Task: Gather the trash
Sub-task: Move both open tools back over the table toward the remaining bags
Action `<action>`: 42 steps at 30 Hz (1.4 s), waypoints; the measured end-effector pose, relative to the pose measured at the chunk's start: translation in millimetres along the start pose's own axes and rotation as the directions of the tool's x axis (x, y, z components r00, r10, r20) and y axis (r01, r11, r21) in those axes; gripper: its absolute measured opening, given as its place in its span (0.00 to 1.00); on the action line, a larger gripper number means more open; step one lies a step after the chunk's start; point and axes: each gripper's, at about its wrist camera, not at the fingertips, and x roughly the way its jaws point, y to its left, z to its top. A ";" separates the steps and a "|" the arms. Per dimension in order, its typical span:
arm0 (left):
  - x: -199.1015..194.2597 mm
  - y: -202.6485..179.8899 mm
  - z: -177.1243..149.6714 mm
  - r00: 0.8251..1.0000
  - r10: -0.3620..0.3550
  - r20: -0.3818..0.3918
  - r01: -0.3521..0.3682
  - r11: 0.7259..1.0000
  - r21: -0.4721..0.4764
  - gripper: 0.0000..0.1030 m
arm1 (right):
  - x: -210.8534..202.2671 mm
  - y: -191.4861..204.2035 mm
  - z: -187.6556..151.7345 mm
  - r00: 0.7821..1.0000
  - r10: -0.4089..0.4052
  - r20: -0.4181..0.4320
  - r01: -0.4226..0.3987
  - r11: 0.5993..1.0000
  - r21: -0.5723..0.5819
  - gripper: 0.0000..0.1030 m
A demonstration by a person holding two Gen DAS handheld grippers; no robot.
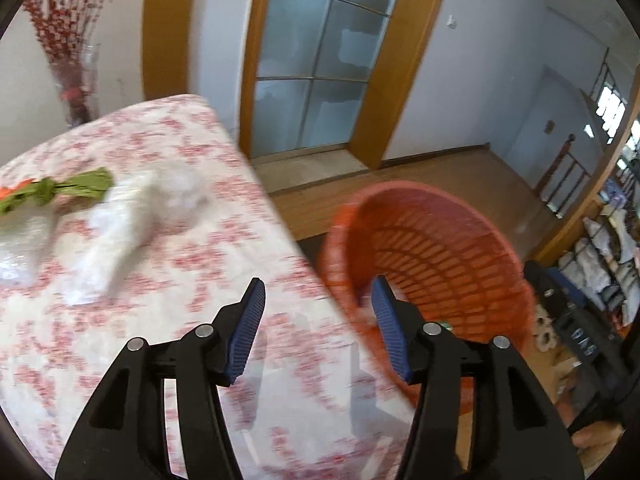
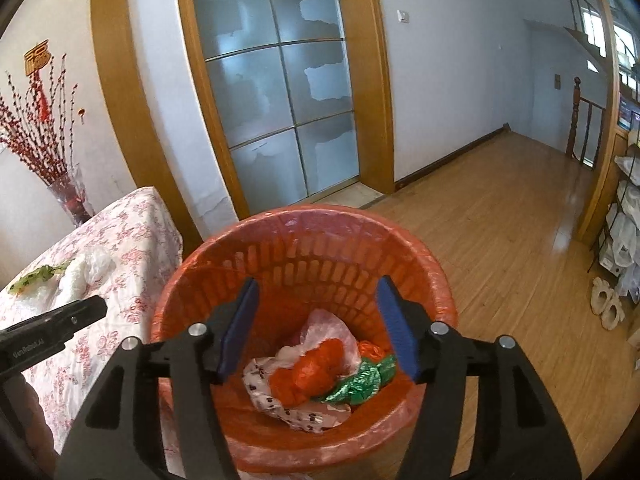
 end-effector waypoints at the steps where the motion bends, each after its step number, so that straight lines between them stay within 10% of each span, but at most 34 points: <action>1: -2.2 5.4 -0.9 1.000 0.013 0.002 -0.013 1.000 -0.002 0.55 | -0.3 3.6 0.4 1.000 0.003 0.001 -0.003 1.000 -0.007 0.60; 20: -47.5 121.1 -18.8 0.978 0.206 0.022 -0.201 0.972 -0.125 0.58 | -5.1 121.8 0.1 0.988 0.147 -0.048 -0.153 0.967 -0.206 0.73; 42: -106.6 260.7 -43.6 0.917 0.396 0.041 -0.358 0.866 -0.349 0.58 | 58.9 302.8 -14.4 0.946 0.257 -0.197 -0.307 0.905 -0.295 0.73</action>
